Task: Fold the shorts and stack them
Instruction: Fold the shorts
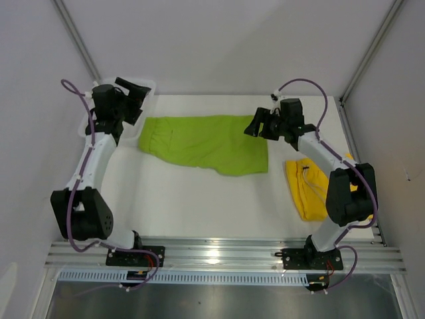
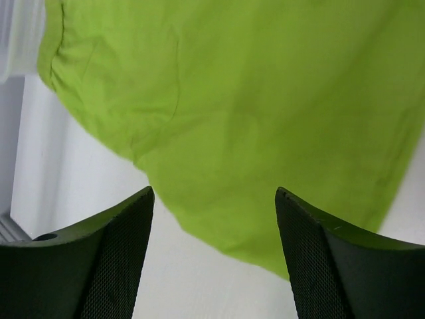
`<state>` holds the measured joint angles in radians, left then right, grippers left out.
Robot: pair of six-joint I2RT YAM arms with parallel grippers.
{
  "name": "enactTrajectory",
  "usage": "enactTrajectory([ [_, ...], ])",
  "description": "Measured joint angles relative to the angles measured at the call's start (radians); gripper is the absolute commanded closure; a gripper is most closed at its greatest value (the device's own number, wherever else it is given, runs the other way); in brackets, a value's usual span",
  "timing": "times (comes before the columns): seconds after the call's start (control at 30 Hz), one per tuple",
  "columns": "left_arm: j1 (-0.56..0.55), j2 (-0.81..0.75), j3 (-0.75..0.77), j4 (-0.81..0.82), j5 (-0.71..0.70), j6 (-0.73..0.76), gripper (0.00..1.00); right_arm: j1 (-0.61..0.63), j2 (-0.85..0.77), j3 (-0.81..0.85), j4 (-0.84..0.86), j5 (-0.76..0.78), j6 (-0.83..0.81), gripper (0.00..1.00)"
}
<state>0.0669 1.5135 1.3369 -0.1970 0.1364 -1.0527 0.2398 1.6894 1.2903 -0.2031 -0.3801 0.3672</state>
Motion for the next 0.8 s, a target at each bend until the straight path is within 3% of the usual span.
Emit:
enactTrajectory([
  [0.17, -0.006, -0.140, -0.182, 0.010, 0.018, 0.067, 0.01, 0.159, 0.002, -0.058, -0.004, 0.072, -0.006, 0.24],
  [0.37, -0.017, -0.147, -0.349, -0.017, 0.021, 0.095, 0.01, 0.302, 0.055, -0.056, 0.014, 0.128, 0.007, 0.27],
  [0.43, -0.023, -0.149, -0.370, -0.031, 0.020, 0.104, 0.01, 0.334, 0.104, -0.031, 0.014, 0.156, 0.017, 0.31],
  [0.57, -0.031, -0.187, -0.380, -0.038, 0.013, 0.122, 0.01, 0.359, 0.245, 0.083, 0.035, 0.155, 0.048, 0.54],
  [0.8, -0.047, -0.295, -0.408, -0.039, -0.020, 0.150, 0.01, 0.340, 0.452, 0.159, 0.139, 0.048, 0.129, 0.60],
])
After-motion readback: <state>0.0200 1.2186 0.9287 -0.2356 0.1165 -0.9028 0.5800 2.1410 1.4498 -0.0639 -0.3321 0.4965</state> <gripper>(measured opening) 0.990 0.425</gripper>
